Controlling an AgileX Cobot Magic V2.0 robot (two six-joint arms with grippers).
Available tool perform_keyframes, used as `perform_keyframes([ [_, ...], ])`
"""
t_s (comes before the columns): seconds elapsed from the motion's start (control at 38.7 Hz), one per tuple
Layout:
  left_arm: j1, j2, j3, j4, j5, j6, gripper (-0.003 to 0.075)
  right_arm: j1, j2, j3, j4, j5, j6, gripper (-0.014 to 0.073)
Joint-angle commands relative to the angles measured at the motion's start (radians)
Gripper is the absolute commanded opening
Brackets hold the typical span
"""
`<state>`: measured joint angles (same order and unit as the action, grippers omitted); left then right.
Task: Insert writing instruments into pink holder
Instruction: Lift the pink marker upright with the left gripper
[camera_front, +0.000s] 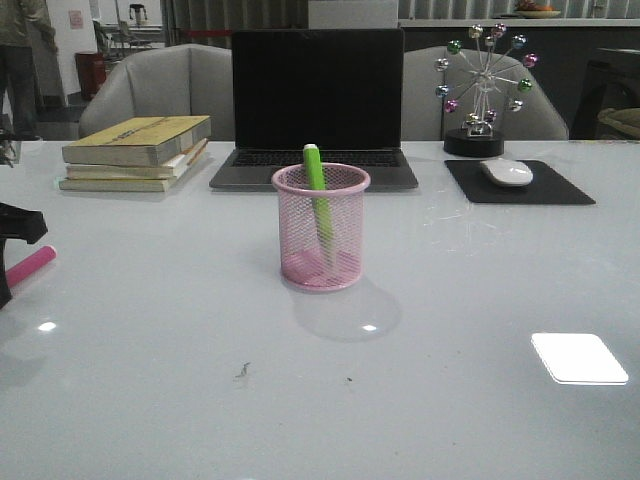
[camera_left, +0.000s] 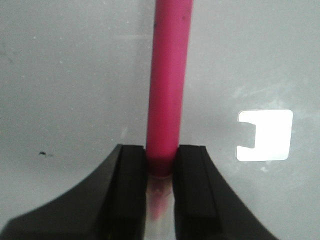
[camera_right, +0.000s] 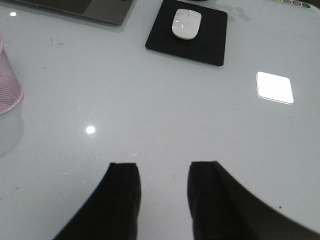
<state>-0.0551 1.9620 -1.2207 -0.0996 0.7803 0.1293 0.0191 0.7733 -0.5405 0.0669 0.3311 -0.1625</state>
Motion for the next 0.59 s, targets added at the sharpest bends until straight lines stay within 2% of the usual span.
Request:
perform_keyframes([
  [0.0,-0.002,0.012,0.012,-0.046,0.037,-0.004,0.0099,-0.005,-0.009,-0.029,-0.008,-0.067,-0.007,0.0368],
  [0.1,-0.002,0.012,0.012,-0.056,0.037,0.012,0.0099,-0.005,-0.009,-0.029,-0.008,-0.067,-0.007,0.0368],
  [0.26,-0.002,0.002,0.012,-0.174,0.003,0.103,0.0099,-0.005,-0.009,-0.029,-0.008,-0.067,-0.007,0.0368],
  [0.44,-0.007,-0.071,0.010,-0.348,-0.094,0.198,0.0099,-0.005,-0.009,-0.029,-0.008,-0.067,-0.007,0.0368],
  [0.57,-0.046,-0.155,0.010,-0.370,-0.188,0.223,0.0099,-0.005,-0.009,-0.029,-0.008,-0.067,-0.007,0.0368],
])
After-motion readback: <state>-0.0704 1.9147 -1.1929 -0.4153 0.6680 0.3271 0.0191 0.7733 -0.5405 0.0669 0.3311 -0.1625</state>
